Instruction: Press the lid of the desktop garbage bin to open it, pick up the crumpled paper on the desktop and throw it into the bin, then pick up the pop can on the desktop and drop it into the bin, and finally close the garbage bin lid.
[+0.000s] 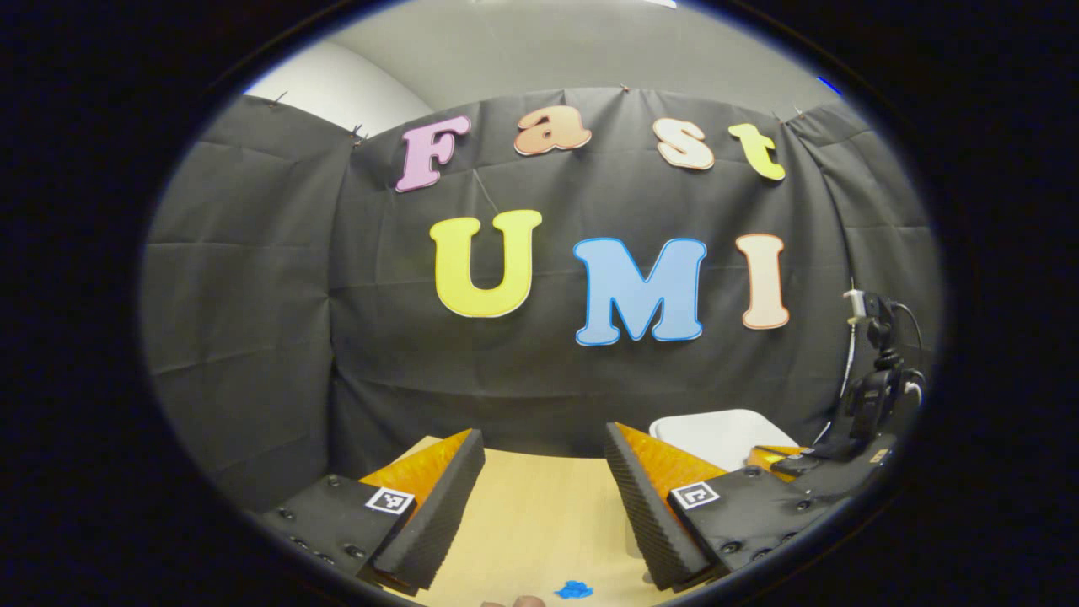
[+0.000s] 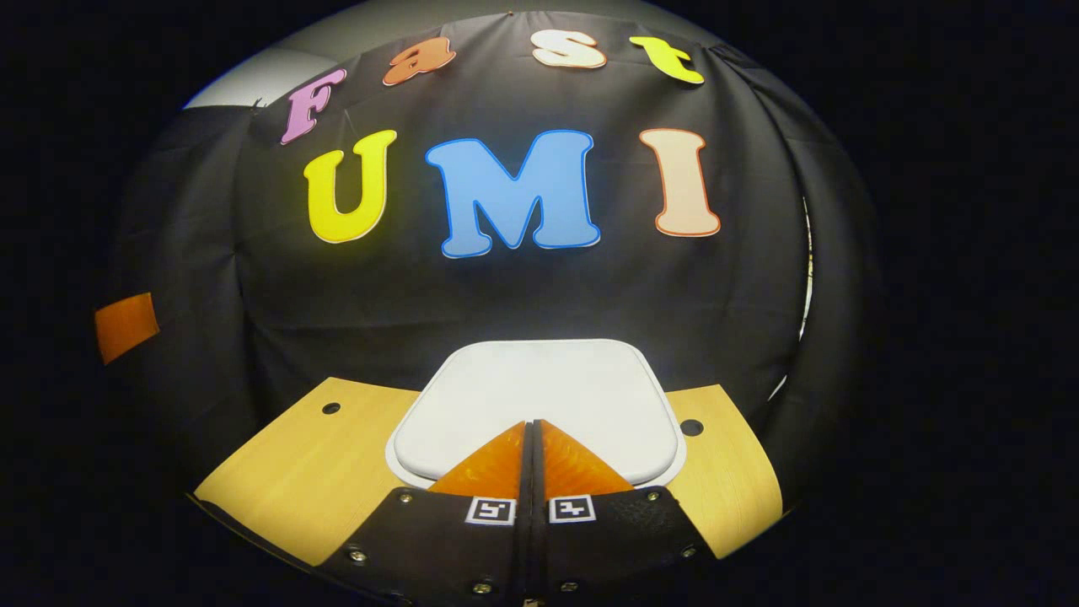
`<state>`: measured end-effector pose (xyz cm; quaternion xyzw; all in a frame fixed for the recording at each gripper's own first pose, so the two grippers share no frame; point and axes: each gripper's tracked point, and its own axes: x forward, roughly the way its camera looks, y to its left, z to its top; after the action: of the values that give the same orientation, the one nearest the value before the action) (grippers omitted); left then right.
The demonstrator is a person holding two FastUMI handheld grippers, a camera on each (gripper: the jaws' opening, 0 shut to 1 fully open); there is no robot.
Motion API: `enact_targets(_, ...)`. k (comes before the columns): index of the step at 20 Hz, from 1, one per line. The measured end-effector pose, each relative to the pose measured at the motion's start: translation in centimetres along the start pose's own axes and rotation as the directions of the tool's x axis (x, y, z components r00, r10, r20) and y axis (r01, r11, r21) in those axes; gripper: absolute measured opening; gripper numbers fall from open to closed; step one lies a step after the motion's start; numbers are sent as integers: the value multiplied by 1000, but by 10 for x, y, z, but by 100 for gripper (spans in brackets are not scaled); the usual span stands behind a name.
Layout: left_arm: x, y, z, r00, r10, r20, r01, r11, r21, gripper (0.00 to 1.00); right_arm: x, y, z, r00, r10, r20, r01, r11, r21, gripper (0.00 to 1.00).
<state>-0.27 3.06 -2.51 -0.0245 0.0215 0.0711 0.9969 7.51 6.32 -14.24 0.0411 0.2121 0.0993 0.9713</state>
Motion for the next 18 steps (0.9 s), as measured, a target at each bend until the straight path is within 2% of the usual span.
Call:
enact_targets(3, 2, 3, -1, 1000, -1, -1, 1, 1000, -8, 93, -4, 2, 13, 1000, 5, 30, -6, 999, 33, 1)
enact_targets(5, 3, 2, -4, 1000, -4, -8, 4, 1000, -12, 97, -7, 2, 14, 1000, 6, 31, -7, 999, 40, 1)
enact_targets(7, 5, 3, -6, 1000, -9, -14, 9, 1000, -11, 95, -13, 2, 15, 999, 5, 35, -6, 999, 47, 1)
enact_targets(13, 11, -3, -12, 999, -28, -26, 28, 999, -23, 97, -34, 0, 37, 994, -12, 109, 12, 1000, -4, 1)
enact_targets(14, 12, -6, -14, 999, -33, -27, 32, 999, -20, 93, -35, 0, 38, 993, -13, 115, 15, 1000, -11, 0)
enact_targets(16, 13, -11, -15, 999, -45, -25, 44, 999, -19, 97, -36, 0, 37, 994, -11, 113, 12, 1000, -7, 1)
enact_targets(18, 15, -17, -19, 998, -63, -28, 62, 998, -26, 97, -38, -1, 39, 993, -13, 117, 13, 1000, -4, 1)
